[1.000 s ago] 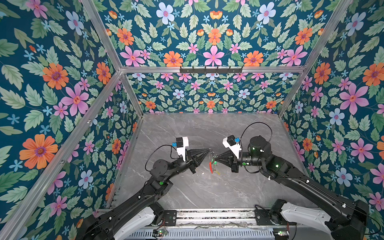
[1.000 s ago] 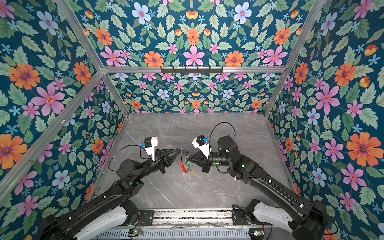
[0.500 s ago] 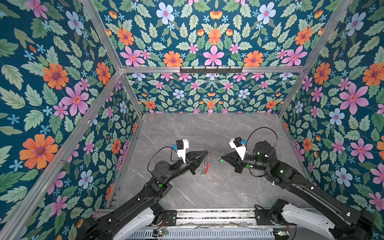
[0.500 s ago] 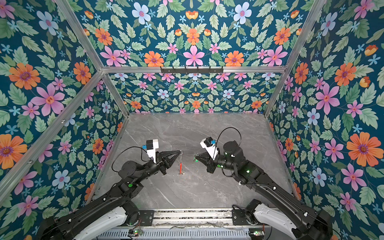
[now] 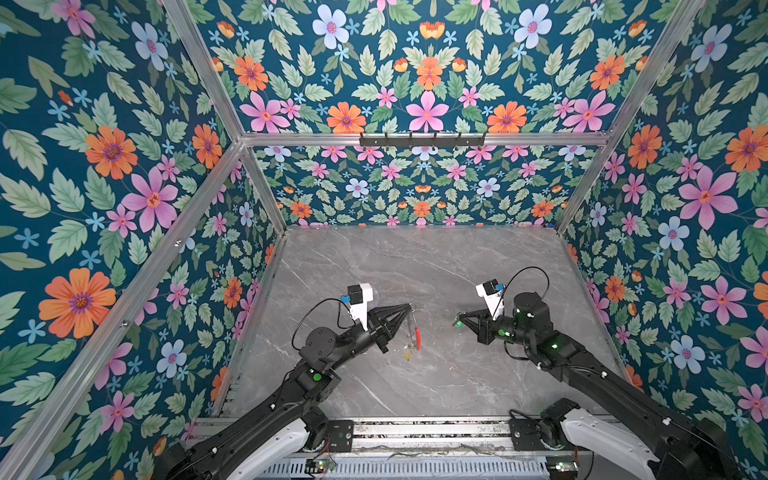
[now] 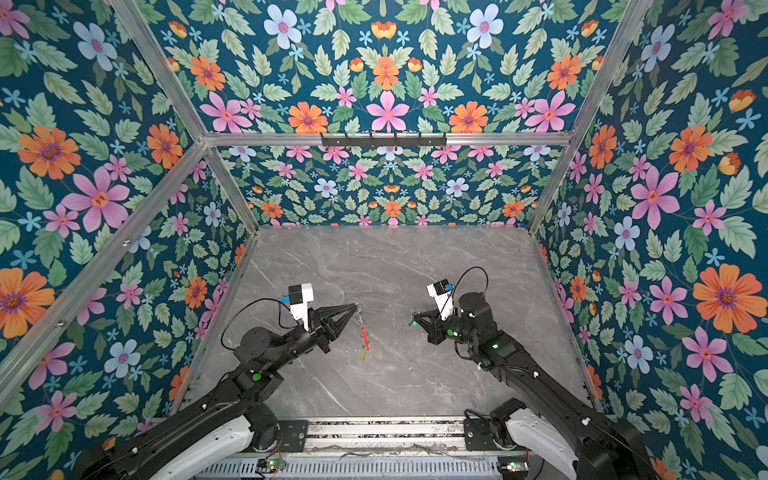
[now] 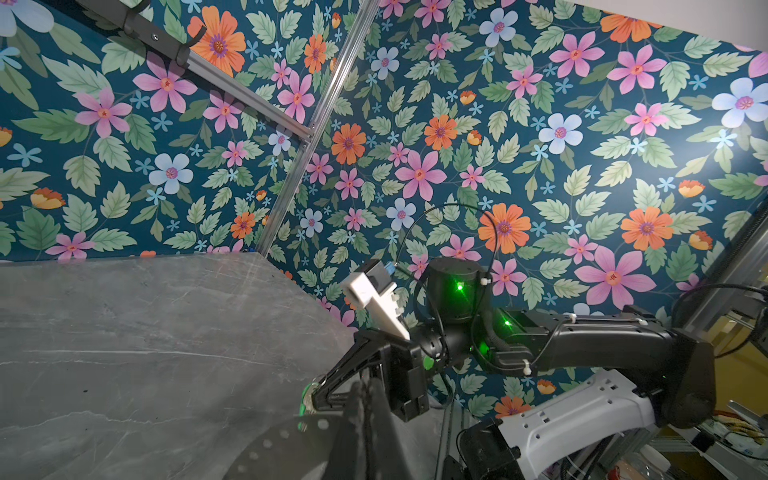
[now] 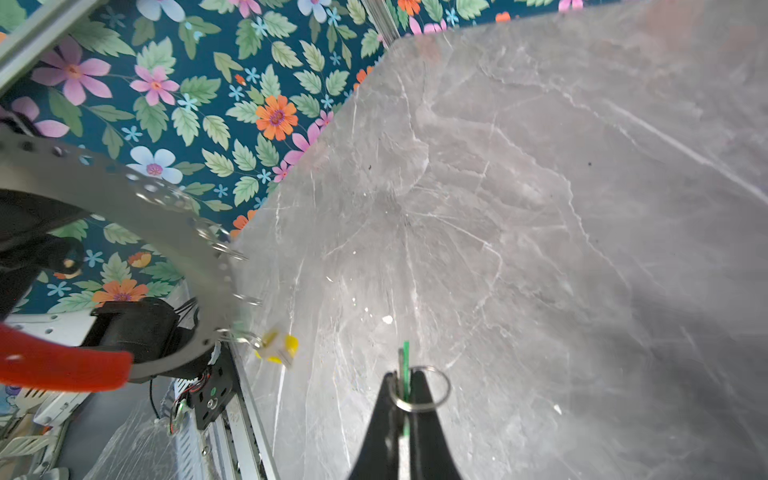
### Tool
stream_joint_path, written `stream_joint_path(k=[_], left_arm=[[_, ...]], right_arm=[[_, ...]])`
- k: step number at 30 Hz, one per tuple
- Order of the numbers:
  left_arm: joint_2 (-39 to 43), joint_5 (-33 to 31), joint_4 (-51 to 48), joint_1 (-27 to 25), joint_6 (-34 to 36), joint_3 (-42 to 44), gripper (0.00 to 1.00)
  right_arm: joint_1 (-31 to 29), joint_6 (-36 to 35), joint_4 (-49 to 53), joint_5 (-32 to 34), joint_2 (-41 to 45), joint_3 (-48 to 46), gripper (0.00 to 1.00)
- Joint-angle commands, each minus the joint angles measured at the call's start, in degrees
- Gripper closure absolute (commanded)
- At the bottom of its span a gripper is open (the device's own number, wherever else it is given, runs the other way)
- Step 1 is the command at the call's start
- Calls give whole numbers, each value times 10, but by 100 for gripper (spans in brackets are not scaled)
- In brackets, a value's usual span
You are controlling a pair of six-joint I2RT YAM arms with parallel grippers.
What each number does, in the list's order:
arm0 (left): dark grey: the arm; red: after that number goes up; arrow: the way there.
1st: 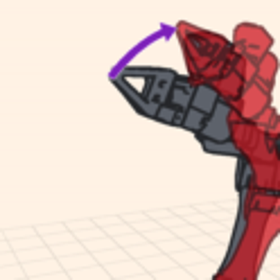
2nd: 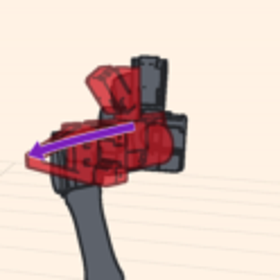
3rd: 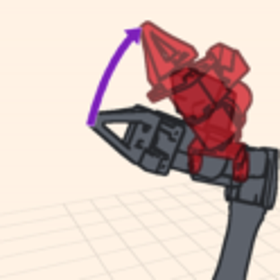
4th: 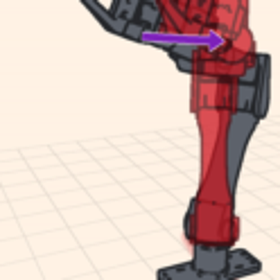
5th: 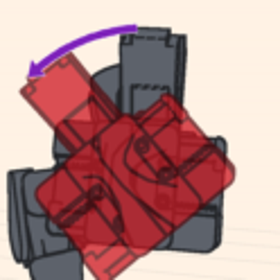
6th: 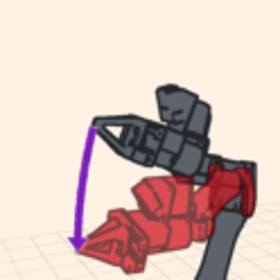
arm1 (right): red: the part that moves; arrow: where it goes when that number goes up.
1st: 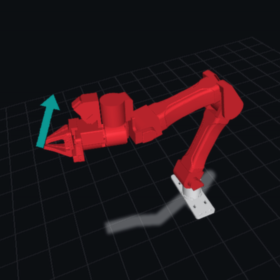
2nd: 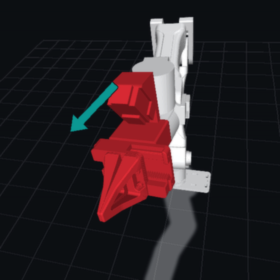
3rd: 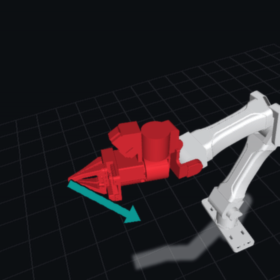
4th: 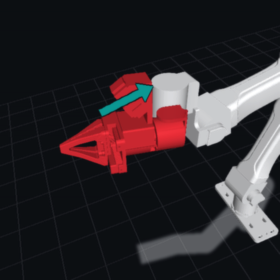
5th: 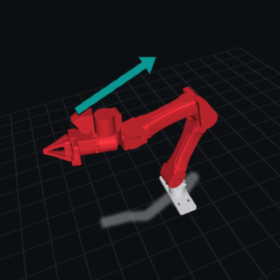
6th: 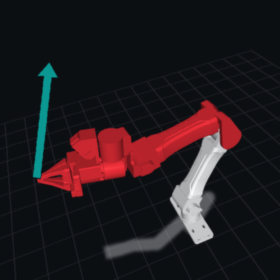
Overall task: Remove the keys from the keyring
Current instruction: 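Pull the green-tag key away from the keyring with the right gripper, then carry the green-tag key toward the table and release it with the right gripper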
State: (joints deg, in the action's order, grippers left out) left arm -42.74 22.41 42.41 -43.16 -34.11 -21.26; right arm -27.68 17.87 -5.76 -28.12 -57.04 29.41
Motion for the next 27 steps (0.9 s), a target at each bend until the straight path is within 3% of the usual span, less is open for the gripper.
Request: stream_joint_path(k=[1,17,23,25,27], left_arm=[[5,-3,5,0,7,0,100],[10,-13,7,0,4,8,100],[14,-15,1,1,4,8,100],[15,-17,0,0,5,8,100],[15,-17,0,1,6,9,100]], right_arm=[[0,35,-75,0,-38,-24,100],[0,92,-162,70,-280,-37,100],[0,108,-141,108,-320,-24,100],[1,111,-130,125,-322,-23,93],[0,112,-116,137,-323,-19,78]])
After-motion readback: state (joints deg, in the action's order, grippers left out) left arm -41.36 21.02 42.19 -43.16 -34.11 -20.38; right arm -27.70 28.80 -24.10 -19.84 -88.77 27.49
